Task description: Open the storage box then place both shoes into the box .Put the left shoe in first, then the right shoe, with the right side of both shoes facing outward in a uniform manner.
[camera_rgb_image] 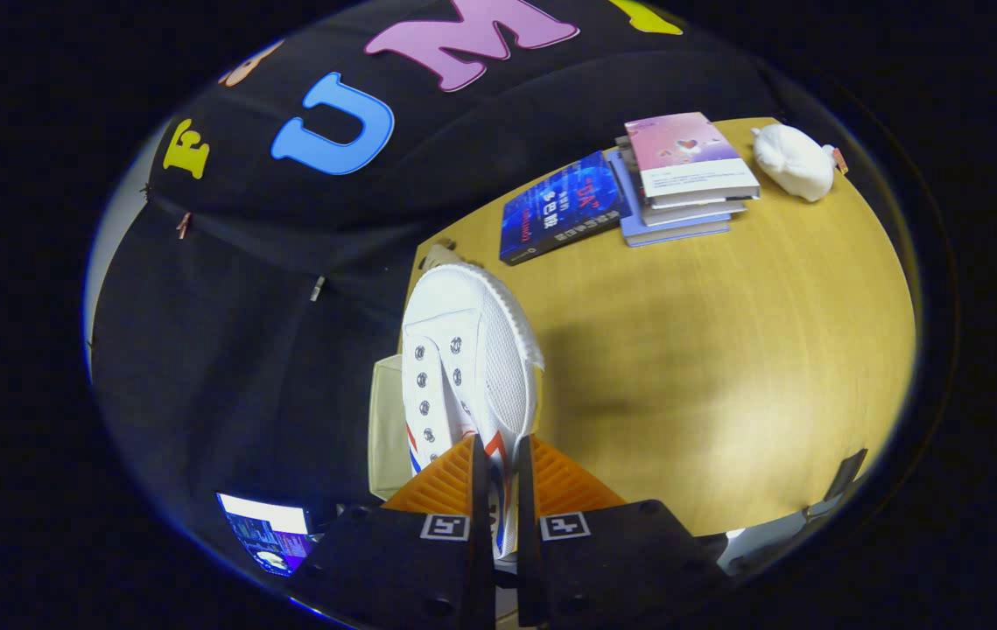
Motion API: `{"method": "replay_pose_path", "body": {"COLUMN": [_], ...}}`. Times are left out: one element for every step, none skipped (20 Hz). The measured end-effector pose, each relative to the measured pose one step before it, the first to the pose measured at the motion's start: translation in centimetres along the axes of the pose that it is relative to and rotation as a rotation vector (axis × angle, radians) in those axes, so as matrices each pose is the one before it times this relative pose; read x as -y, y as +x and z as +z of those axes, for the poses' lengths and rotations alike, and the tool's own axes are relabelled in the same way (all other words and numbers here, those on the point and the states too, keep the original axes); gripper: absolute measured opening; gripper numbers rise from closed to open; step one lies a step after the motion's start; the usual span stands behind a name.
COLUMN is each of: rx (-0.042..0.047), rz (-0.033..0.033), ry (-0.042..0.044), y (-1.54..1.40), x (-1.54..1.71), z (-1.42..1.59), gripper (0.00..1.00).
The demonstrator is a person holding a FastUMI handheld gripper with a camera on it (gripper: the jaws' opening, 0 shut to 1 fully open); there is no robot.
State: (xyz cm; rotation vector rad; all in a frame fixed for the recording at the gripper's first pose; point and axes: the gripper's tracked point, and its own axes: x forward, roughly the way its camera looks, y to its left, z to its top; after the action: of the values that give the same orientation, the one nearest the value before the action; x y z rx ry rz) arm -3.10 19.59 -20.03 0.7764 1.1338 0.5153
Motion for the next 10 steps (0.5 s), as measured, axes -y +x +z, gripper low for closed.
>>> {"method": "replay_pose_path", "body": {"rx": [-0.01672, -0.01238, -0.01184, -0.01635, -0.01323, -0.01363, -0.01462, -0.01372, -0.01769, -0.01434], "rz": [0.02547, 0.00834, -0.00033, -0.00559, -0.00895, -0.00616, -0.00005, 0.00113, 0.00059, -0.00663], "ry": [0.01457, 0.00542, -0.00451, -0.01605, -0.01230, -0.00776, -0.00300, 0.00221, 0.00092, -0.00045], "y": [0.716, 0.694, 0.894, 1.009, 1.092, 0.959, 0.962, 0.902, 0.927, 0.851], "x": [-1.833, -1.154, -1.105, -0.864, -0.828, -0.772, -0.841, -0.888, -0.749, -0.452], "z": [-0.449, -0.376, -0.416, -0.518, -0.487, -0.496, -0.510, -0.457, -0.442, -0.401], "gripper": [0.14, 0.14, 0.14, 0.14, 0.14, 0.14, 0.14, 0.14, 0.14, 0.14]}}
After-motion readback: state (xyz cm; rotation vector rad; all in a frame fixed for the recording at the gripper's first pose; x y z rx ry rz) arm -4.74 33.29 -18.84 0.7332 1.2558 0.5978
